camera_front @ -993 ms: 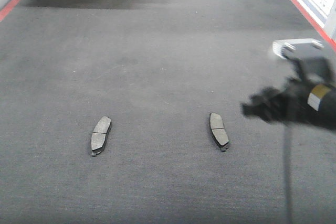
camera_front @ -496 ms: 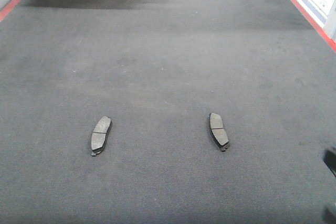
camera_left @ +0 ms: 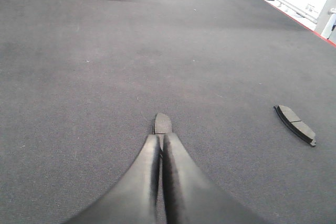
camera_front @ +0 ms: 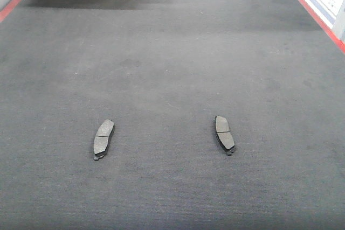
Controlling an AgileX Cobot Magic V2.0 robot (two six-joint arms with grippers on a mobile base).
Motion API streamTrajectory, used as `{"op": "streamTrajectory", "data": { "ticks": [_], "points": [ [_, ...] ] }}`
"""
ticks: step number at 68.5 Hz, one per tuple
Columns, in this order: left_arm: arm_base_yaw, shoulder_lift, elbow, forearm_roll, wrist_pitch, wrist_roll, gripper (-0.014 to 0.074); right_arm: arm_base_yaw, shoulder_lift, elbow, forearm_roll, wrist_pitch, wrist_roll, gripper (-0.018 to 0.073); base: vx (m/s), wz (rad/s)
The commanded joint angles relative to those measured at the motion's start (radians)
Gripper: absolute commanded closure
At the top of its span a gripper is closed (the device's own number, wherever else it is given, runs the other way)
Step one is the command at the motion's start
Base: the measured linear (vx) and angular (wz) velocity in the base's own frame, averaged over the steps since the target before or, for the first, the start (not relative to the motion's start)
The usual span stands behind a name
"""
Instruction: Move and align brake pads A on conveyor
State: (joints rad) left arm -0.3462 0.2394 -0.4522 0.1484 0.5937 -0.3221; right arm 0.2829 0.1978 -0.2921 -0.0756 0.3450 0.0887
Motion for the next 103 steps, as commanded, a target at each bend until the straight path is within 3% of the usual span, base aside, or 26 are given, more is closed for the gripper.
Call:
{"op": "streamTrajectory", "data": {
  "ticks": [1,103],
  "points": [
    [-0.005,0.012,-0.025,0.005,-0.064,-0.001,0.0602,-0.003,0.008,-0.024,-0.010,-0.078,-0.009,0.0562,0.00,0.00],
    [-0.005,0.012,-0.025,0.005,-0.064,-0.001,0.0602,-0.003,0.008,-0.024,-0.010,-0.067,-0.009,0.0562,0.00,0.00]
  ]
}}
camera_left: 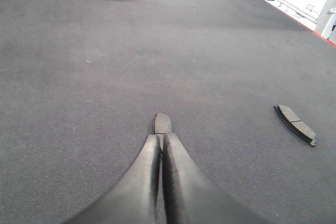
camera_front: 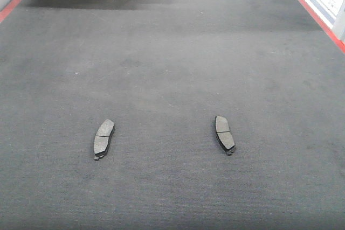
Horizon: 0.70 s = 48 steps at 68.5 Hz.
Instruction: Move and align brake pads A on conveyor
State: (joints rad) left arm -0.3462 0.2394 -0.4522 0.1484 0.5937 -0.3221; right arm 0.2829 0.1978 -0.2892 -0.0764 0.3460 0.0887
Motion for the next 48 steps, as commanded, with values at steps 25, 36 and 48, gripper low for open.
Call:
{"op": "streamTrajectory", "data": {
  "ticks": [25,36,48],
  "points": [
    [-0.005,0.012,-0.025,0.005,-0.064,-0.001,0.0602,-0.003,0.008,-0.027,-0.009,-0.068,-0.009,0.0562,-0.02,-0.01],
    [-0.005,0.012,-0.025,0.005,-0.064,-0.001,0.0602,-0.003,0.008,-0.027,-0.009,-0.068,-0.009,0.0562,-0.12,-0.03],
    [-0.005,0.012,-0.025,0.005,-0.064,-0.001,0.0602,-0.003,0.008,-0.027,-0.009,-0.068,-0.009,0.0562,-0.18,-0.03]
  ]
}}
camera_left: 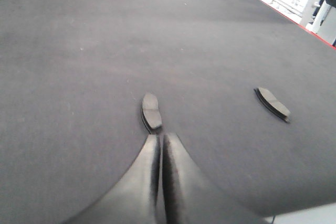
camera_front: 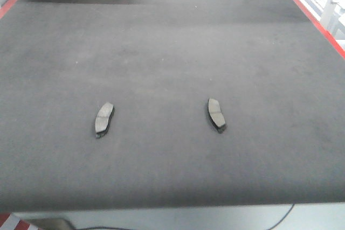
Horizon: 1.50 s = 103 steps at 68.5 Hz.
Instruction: Move and align brake pads A on conveyor
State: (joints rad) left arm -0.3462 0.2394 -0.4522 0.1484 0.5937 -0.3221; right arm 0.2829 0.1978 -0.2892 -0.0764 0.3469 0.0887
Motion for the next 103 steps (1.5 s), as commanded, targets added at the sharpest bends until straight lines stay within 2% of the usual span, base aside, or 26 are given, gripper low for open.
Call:
{"op": "streamTrajectory", "data": {
  "ticks": [1,76,103],
  "points": [
    [-0.005,0.012,-0.025,0.005,-0.064,-0.001,0.0602,-0.003,0.008,-0.027,-0.009,-0.069,-0.009,0.0562,-0.19,-0.01],
    [-0.004,0.012,-0.025,0.005,-0.064,-0.001,0.0603,-0.003,0.008,-0.027,-0.009,-0.066,-0.009,0.0562,-0.16,-0.03],
    [-0.004,0.012,-0.025,0.005,-0.064,-0.001,0.0603,-0.003,0.008,-0.027,-0.009,-0.066,-0.009,0.0562,-0.06,-0.22]
  ]
}}
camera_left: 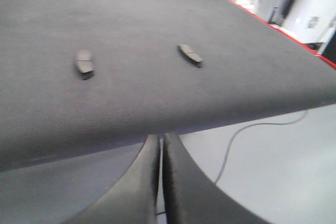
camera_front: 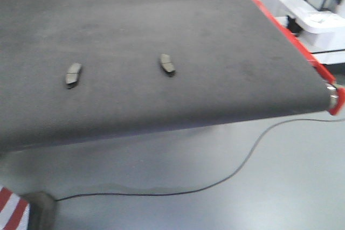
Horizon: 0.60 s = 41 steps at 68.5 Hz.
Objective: Move and align brake pads A on conveyor
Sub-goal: 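Turn the base away from the conveyor toward the yellow floor line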
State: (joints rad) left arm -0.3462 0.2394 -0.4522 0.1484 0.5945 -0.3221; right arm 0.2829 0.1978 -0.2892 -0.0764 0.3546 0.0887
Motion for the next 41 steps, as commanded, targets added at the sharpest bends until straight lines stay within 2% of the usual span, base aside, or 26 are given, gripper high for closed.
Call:
{"op": "streamTrajectory", "data": {
  "ticks": [1,16,41],
  "points": [
    [-0.004,0.012,-0.025,0.005,-0.065,-0.001,0.0603,-0.003,0.008,-0.027,-0.009,-0.073,-0.009,0.0562,-0.07,-0.36],
    [-0.004,0.012,-0.025,0.005,-0.065,-0.001,0.0603,-0.003,0.008,-0.027,-0.009,-0.073,-0.009,0.0562,-0.09,-0.51],
    [-0.004,0.012,-0.025,0.005,-0.065,-0.001,0.0603,-0.003,0.008,-0.027,-0.009,-0.073,-0.009,0.0562,-0.09,-0.77]
  ]
}}
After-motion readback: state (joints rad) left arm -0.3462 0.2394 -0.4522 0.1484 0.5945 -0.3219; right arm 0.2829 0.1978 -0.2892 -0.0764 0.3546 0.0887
